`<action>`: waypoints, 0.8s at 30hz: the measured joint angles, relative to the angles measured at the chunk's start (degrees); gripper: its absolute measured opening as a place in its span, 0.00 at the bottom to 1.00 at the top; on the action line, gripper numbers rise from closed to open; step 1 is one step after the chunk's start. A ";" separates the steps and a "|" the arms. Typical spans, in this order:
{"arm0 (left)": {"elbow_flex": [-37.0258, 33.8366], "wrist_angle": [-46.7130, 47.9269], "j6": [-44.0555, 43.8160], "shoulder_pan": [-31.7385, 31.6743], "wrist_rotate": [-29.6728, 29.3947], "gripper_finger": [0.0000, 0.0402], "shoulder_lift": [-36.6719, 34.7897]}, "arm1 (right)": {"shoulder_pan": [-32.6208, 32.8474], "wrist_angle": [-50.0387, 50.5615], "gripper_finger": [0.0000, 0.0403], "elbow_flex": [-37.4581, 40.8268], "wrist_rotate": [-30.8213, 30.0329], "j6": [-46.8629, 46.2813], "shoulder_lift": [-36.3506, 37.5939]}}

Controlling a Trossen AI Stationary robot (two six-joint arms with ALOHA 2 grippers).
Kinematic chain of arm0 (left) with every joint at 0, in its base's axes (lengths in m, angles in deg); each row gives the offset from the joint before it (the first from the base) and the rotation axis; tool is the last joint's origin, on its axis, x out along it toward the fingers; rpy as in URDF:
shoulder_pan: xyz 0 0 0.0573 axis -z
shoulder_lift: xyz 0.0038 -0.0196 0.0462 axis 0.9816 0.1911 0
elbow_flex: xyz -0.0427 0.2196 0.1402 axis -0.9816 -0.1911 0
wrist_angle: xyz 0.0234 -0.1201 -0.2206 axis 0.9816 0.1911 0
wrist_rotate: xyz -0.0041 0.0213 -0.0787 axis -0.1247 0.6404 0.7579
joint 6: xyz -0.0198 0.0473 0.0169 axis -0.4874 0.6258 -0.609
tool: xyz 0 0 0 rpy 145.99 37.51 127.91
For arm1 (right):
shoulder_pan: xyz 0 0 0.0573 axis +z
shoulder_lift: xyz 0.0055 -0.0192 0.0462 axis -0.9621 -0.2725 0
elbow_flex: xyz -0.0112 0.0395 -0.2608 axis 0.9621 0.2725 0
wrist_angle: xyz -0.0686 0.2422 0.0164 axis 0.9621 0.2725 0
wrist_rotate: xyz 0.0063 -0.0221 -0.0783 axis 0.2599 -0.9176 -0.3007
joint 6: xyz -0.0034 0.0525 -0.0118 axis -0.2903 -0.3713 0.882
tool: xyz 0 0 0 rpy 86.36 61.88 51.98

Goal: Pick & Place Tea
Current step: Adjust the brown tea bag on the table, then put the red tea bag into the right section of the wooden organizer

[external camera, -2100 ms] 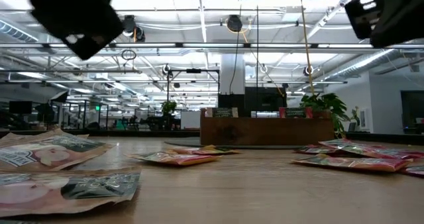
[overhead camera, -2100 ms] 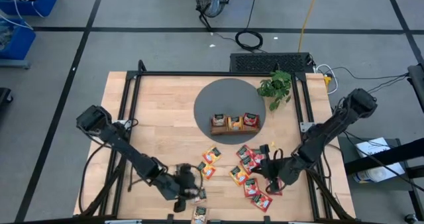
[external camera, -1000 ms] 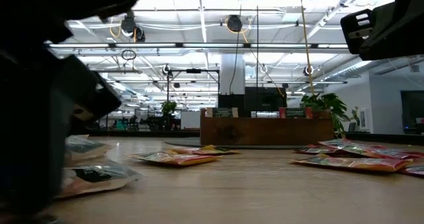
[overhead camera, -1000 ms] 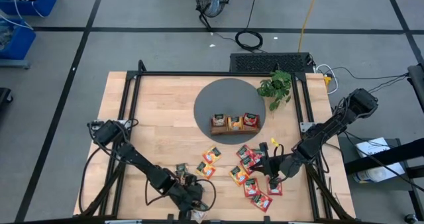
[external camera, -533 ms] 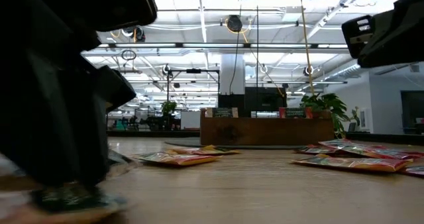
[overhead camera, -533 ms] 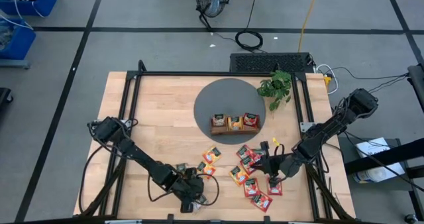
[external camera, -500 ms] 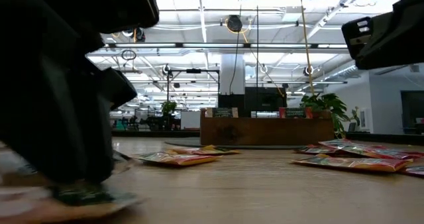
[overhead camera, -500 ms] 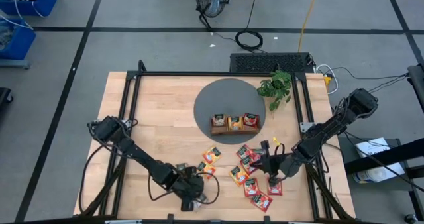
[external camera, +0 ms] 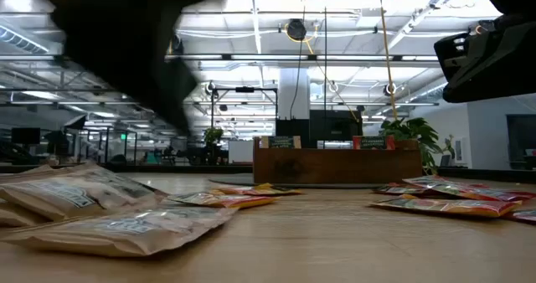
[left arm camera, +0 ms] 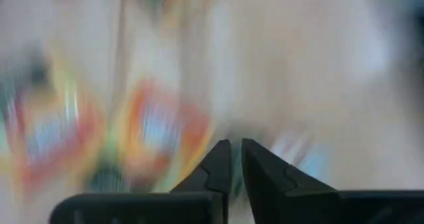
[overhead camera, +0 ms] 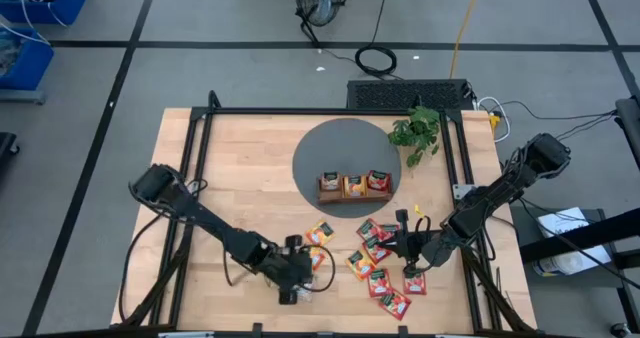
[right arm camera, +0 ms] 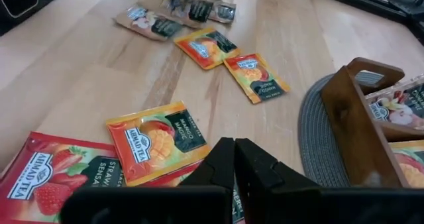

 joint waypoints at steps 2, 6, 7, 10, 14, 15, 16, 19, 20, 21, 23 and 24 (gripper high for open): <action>0.08 -3.36 0.63 -0.82 -2.78 0.10 -2.19 | 0.00 1.20 0.01 0.00 0.00 -1.19 0.00; -0.04 -8.55 -3.81 -5.85 -1.59 0.10 -2.75 | 0.08 6.27 0.01 0.00 0.02 -6.77 0.00; -0.07 -10.06 -3.35 -7.02 0.00 0.10 -2.77 | 0.16 7.60 0.01 0.00 0.00 -8.34 0.00; 0.17 -17.18 -2.76 -9.89 4.21 0.10 -0.44 | 0.92 10.93 0.01 0.02 0.00 -11.77 0.00; 3.33 -24.89 -2.16 -13.10 7.03 0.13 5.41 | 1.60 11.05 0.00 0.01 1.46 -13.62 -0.02; 5.82 -24.91 -1.50 -13.67 7.75 0.14 7.17 | 1.62 11.19 0.00 0.02 2.37 -14.46 -0.04; 8.74 -24.70 -0.64 -14.01 8.56 0.14 8.96 | 1.62 11.09 0.00 0.00 3.76 -15.33 -0.31; 17.05 -15.16 0.79 -14.49 9.78 0.14 15.03 | 1.97 11.30 0.00 0.00 7.25 -17.36 -1.95; 19.65 -10.94 1.05 -14.74 9.83 0.15 17.13 | 2.16 11.17 0.00 -0.02 8.04 -17.80 -2.81; 21.89 -7.09 1.38 -15.07 9.86 0.15 18.68 | 2.35 11.19 0.00 0.00 8.59 -18.05 -3.67; 25.81 -1.58 2.74 -15.88 9.45 0.15 20.50 | 2.40 9.52 0.00 0.01 10.05 -18.01 -6.02; 27.38 -0.74 3.67 -16.23 9.36 0.15 20.73 | 2.40 9.08 0.00 0.00 10.79 -17.61 -6.90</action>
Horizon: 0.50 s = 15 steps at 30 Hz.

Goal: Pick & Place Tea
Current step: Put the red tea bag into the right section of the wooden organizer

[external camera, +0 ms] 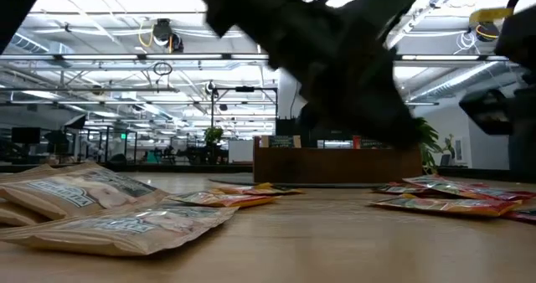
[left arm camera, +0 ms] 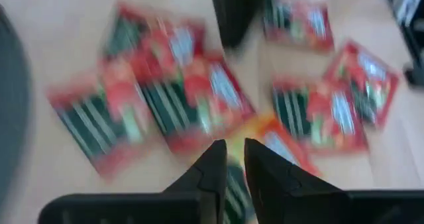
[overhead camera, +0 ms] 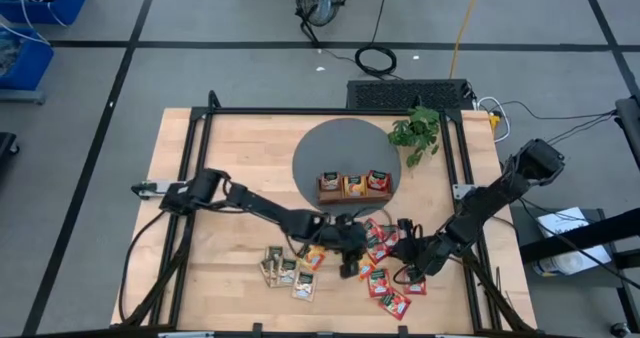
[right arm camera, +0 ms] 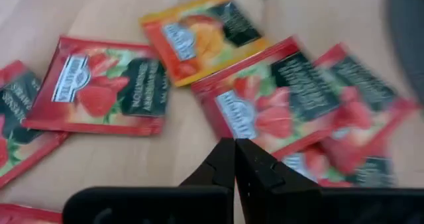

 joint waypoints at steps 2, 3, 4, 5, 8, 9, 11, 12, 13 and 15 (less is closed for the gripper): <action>1.20 0.84 1.67 -0.52 -0.14 0.17 -0.02 | 0.00 -1.56 0.00 0.00 0.09 0.65 -2.11; 1.26 0.75 2.19 -0.53 -0.16 0.19 0.02 | 0.00 -2.08 0.00 0.00 -0.15 1.25 -2.99; 1.21 0.70 2.65 -0.47 -0.06 0.21 0.18 | 0.00 -2.28 0.00 0.00 -0.22 2.03 -3.58; 1.14 0.84 3.30 -0.45 -0.14 0.23 0.39 | -0.02 -2.88 0.00 0.02 -0.32 2.87 -4.13; 1.09 0.40 3.43 -0.33 -1.22 0.32 0.36 | -0.34 -3.80 0.00 -0.04 -1.02 4.55 -4.79; 1.17 0.56 2.99 -0.45 -1.60 0.36 0.23 | -0.40 -3.76 0.00 -0.02 -1.61 4.59 -4.79; 1.13 1.04 0.87 -0.85 -2.00 0.42 0.18 | -0.55 -4.00 0.00 -0.02 -1.74 4.56 -4.81; 0.84 1.10 -0.52 -1.09 -2.06 0.45 0.18 | -0.55 -4.20 0.00 0.00 -1.79 4.63 -4.79; 0.58 1.46 -1.90 -1.32 -2.10 0.48 0.20 | -0.55 -4.56 0.00 0.00 -1.79 4.73 -4.79; 0.48 2.31 -3.94 -1.76 -2.12 0.53 0.20 | -0.52 -5.84 0.00 0.00 -1.86 5.35 -4.80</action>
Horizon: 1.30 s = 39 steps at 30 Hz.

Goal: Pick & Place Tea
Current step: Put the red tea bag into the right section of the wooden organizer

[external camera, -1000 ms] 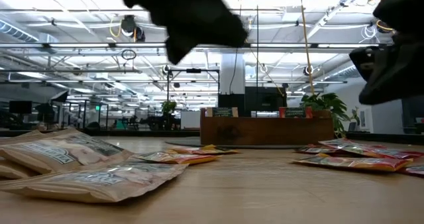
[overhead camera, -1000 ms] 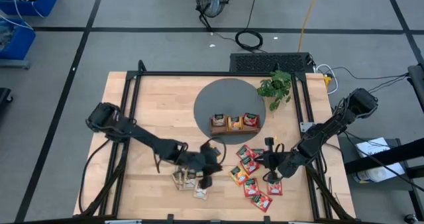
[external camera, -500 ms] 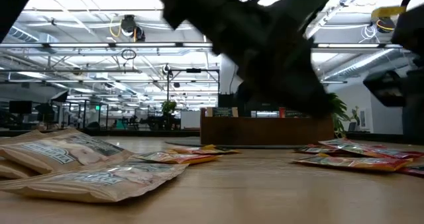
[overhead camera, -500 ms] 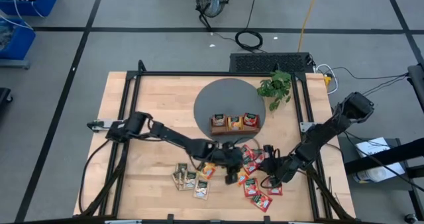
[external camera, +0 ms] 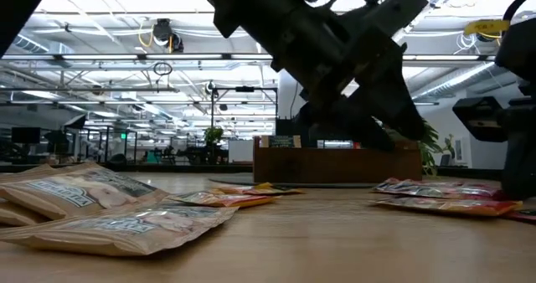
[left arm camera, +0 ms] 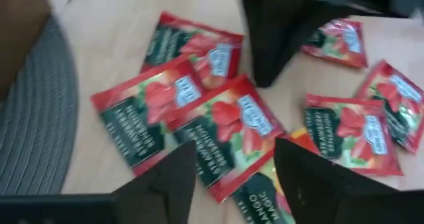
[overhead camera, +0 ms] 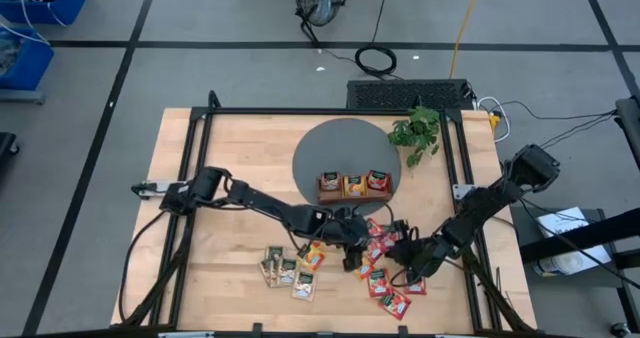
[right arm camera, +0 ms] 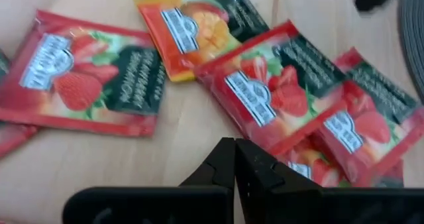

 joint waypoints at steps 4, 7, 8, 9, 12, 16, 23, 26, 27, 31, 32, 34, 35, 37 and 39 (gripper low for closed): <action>0.02 2.88 -2.77 -0.17 -0.13 0.59 0.00 | 0.02 -3.51 0.00 0.00 -0.08 1.40 0.01; 0.02 4.62 -3.19 0.04 -0.75 0.61 0.00 | 0.02 -6.73 0.00 -0.02 -0.12 3.94 0.01; 0.02 4.80 -3.35 0.08 -0.95 0.61 0.00 | -0.17 -7.48 0.00 -0.02 -0.13 4.53 0.01; 0.02 5.06 -3.69 0.19 -1.04 0.61 0.00 | -0.50 -7.89 0.00 -0.01 -0.03 4.90 -0.02; 0.02 5.24 -4.72 0.45 -1.09 0.61 0.00 | -1.21 -7.29 0.00 -0.02 -0.04 4.68 -0.78; 0.02 5.08 -5.33 0.48 -2.78 0.61 0.01 | -2.33 -7.28 0.00 -0.02 0.20 3.99 -3.34; 0.02 4.91 -5.86 0.45 -3.39 0.61 0.02 | -4.94 -8.28 0.00 -0.22 2.15 2.15 -6.43; 0.02 5.32 -5.95 0.45 -3.96 0.61 0.02 | -5.38 -7.94 0.00 -0.22 2.74 1.40 -6.96; 0.02 6.04 -6.24 0.46 -4.38 0.61 0.02 | -5.58 -7.51 0.00 -0.22 3.20 0.99 -6.96; 0.02 9.67 -8.93 0.45 -7.21 0.61 0.04 | -5.99 -6.44 0.00 -0.15 5.53 -0.21 -7.04; 0.02 9.87 -9.46 0.45 -7.32 0.61 0.10 | -5.99 -6.41 0.00 -0.15 5.62 -0.21 -7.05; 0.02 10.02 -9.75 0.44 -7.30 0.61 0.11 | -5.99 -6.35 0.00 -0.15 5.75 -0.21 -7.05; 0.02 10.02 -9.78 0.45 -7.30 0.61 0.11 | -5.99 -6.27 0.00 -0.15 5.78 -0.23 -7.07; 0.02 10.03 -9.81 0.55 -7.30 0.61 0.11 | -5.99 -6.27 0.00 -0.11 5.79 -0.23 -7.07; 0.03 9.98 -10.32 0.70 -7.30 0.61 0.40 | -5.98 -6.14 0.00 -0.11 5.82 -0.23 -7.10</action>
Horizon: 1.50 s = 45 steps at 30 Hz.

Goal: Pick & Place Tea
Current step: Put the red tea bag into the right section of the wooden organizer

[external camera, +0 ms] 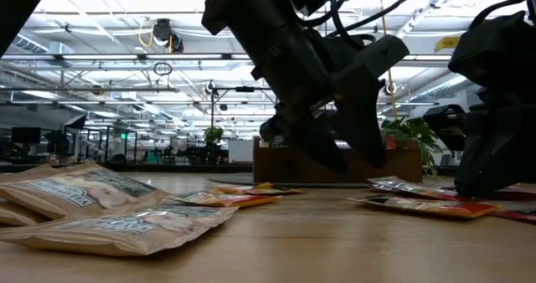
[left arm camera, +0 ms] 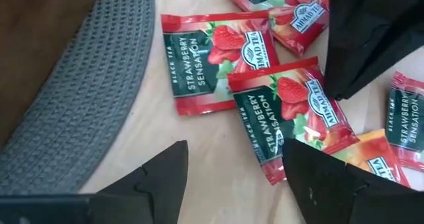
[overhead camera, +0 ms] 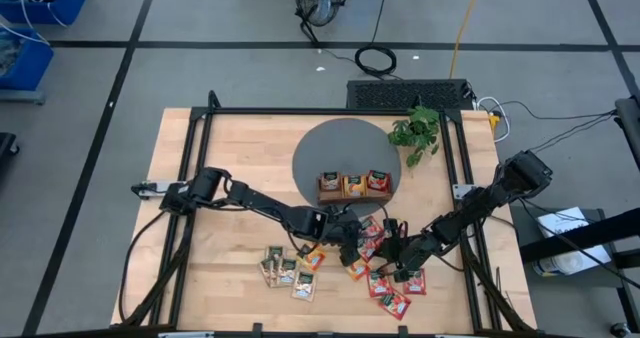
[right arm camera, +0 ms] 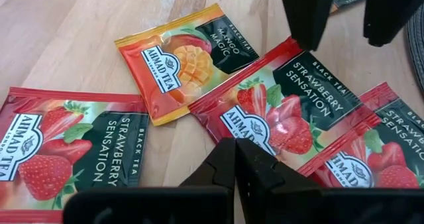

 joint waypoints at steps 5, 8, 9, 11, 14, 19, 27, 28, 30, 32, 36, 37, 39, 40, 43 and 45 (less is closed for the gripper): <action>0.08 -3.04 -1.19 0.05 2.76 0.61 2.45 | 0.01 0.18 0.00 0.08 0.08 -0.12 -0.01; 0.10 -4.34 -1.37 0.01 4.15 0.61 2.75 | 0.01 -0.52 0.00 0.70 0.28 -0.39 -0.07; 0.10 -4.59 -1.25 -0.08 4.49 0.61 2.85 | 0.01 -0.52 0.00 1.02 0.36 -0.65 -0.07; 0.10 -5.29 -0.84 0.02 4.53 0.61 3.23 | 0.01 -1.22 0.00 1.71 0.37 -1.20 -0.07; 0.08 -6.11 -0.27 0.01 5.45 0.61 3.15 | -0.01 -1.24 0.00 2.38 0.35 -1.95 -0.09; 0.07 -6.90 1.16 0.09 6.24 0.60 3.14 | -0.01 -1.68 0.00 2.43 0.37 -1.90 -0.09; -0.03 -8.15 4.98 0.52 8.44 0.23 3.25 | -0.01 -1.90 0.00 2.43 0.37 -1.77 -0.09; -0.05 -8.38 5.85 0.63 8.42 0.17 3.25 | -0.01 -1.98 0.00 2.43 0.37 -1.75 -0.09; -0.04 -8.65 7.88 0.87 8.37 0.06 3.25 | -0.01 -2.18 0.00 2.45 0.37 -1.54 -0.09; -0.04 -8.72 9.08 1.00 8.17 0.03 3.25 | -0.01 -2.21 0.00 2.45 0.37 -1.50 -0.09; -0.03 -8.55 11.34 1.23 8.00 0.03 3.08 | -0.01 -3.36 0.00 2.47 -0.50 0.05 -0.09; -0.05 -8.21 11.93 1.31 7.99 0.03 2.85 | 0.00 -4.65 0.00 2.47 -1.36 1.11 -0.10; -0.05 -7.64 13.21 1.54 7.78 0.01 1.91 | 0.01 -7.45 0.00 2.47 -2.87 3.84 -0.17; -0.05 -6.89 14.10 1.74 7.26 0.01 1.30 | 0.07 -8.54 0.00 2.49 -2.92 5.35 -0.04; -0.05 -4.34 17.86 2.70 4.06 0.02 -1.22 | 0.20 -9.19 0.00 2.26 -3.05 8.12 1.66; -0.03 -2.29 21.14 3.32 0.77 0.02 -3.08 | 0.71 -9.41 0.00 2.25 -3.90 8.43 3.51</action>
